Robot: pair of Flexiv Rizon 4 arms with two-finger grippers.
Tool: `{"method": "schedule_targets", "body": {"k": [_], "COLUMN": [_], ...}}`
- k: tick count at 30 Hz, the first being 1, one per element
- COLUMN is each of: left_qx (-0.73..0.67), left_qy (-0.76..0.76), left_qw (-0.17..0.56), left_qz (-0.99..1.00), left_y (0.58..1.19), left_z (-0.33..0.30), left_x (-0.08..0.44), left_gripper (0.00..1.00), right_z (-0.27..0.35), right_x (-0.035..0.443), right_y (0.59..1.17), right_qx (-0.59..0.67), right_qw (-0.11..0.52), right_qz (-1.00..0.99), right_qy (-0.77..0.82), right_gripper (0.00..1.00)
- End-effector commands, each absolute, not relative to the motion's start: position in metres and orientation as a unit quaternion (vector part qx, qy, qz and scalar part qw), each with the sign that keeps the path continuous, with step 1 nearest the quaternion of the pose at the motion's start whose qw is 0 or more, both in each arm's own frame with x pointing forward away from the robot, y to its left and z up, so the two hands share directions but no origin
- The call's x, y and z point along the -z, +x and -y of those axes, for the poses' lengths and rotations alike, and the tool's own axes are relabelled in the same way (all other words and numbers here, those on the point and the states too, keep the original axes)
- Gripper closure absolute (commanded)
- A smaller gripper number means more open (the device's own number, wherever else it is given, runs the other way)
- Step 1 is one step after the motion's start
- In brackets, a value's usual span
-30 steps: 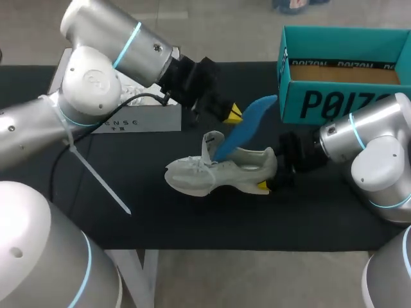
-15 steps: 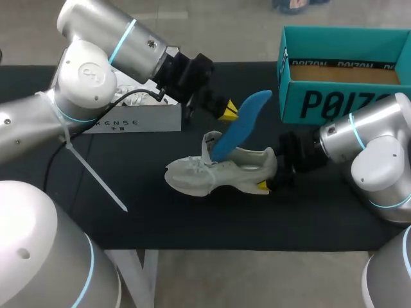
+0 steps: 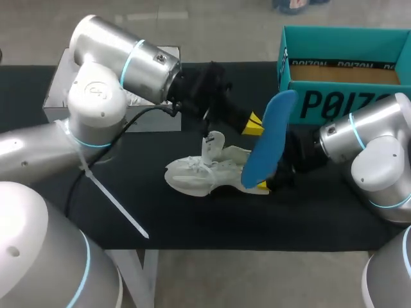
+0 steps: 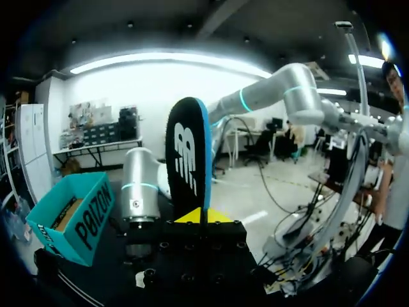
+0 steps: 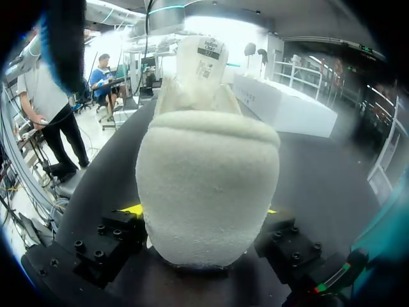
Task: Take the shoe out of the shoebox, open the shoe tongue, remove and reinsert the insole, then place the shoe into the shoebox
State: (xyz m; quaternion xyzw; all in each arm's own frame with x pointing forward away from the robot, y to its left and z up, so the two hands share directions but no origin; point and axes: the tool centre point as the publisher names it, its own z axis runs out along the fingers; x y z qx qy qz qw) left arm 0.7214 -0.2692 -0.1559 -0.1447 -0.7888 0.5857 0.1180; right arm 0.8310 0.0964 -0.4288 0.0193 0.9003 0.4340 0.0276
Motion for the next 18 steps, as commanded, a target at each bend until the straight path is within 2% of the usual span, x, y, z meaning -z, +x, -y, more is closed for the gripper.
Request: {"method": "schedule_targets", "body": {"k": [1, 9, 18], "left_qx": [-0.601, -0.637, -0.682], "left_qy": [-0.142, -0.074, -0.024], "left_qw": [0.128, 0.226, 0.284], "left_qz": [0.776, 0.733, 0.674], "left_y": [0.696, 0.647, 0.610], "left_z": [0.267, 0.261, 0.242], "left_x": [0.142, 0.112, 0.086], "left_gripper": [1.00, 1.00, 1.00], "right_z": [-0.098, -0.098, -0.098], "right_x": [0.432, 0.432, 0.432], "right_y": [0.831, 0.831, 0.831], "right_qx": [-0.432, -0.432, -0.432], "right_qw": [0.028, 0.028, 0.028], "right_qz": [-0.901, -0.901, -0.901], "right_qy": [0.020, 0.020, 0.020], "right_gripper": [1.00, 1.00, 1.00]}}
